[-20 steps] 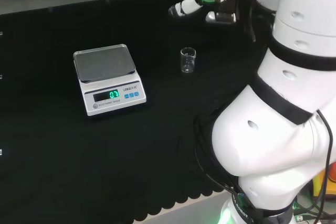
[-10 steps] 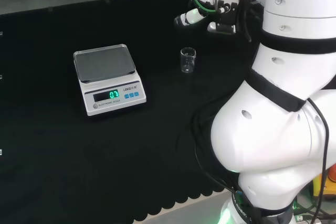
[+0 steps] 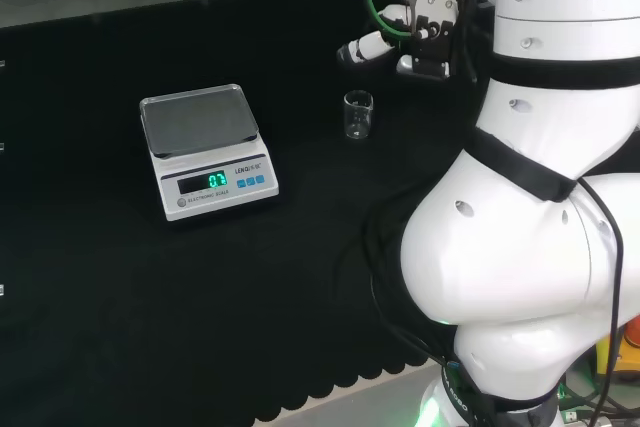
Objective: Pick up the beaker.
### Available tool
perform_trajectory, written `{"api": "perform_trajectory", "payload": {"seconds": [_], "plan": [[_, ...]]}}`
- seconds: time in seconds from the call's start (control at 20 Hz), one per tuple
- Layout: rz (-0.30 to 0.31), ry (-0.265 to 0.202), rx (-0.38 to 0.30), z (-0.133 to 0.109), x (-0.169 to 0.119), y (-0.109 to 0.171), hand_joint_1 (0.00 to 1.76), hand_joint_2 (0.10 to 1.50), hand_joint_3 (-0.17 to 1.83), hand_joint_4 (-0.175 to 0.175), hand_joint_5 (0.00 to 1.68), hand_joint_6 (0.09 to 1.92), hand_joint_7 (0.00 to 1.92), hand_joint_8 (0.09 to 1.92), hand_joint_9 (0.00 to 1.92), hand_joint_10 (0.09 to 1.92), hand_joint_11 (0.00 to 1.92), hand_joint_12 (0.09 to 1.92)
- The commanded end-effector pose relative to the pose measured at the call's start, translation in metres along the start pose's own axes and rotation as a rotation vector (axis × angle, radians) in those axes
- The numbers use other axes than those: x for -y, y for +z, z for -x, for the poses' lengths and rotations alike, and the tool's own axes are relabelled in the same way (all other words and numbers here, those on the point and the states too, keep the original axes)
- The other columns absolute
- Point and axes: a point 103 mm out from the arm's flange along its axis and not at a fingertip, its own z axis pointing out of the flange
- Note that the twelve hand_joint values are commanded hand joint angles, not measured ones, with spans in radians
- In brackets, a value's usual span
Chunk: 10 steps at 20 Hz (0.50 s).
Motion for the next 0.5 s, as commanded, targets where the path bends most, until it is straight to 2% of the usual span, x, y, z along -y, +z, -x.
{"api": "perform_trajectory", "payload": {"seconds": [0.05, 0.5], "plan": [[-0.028, 0.006, -0.025, 0.001, -0.002, 0.014, 0.47, 0.79, 0.12, -0.063, 0.31, 0.09, 0.09, 0.81, 0.02, 0.97, 0.16, 1.53], [-0.081, 0.001, -0.044, -0.008, -0.006, 0.041, 0.47, 0.8, 0.12, -0.064, 0.31, 0.09, 0.09, 0.81, 0.02, 0.97, 0.17, 1.53]]}}
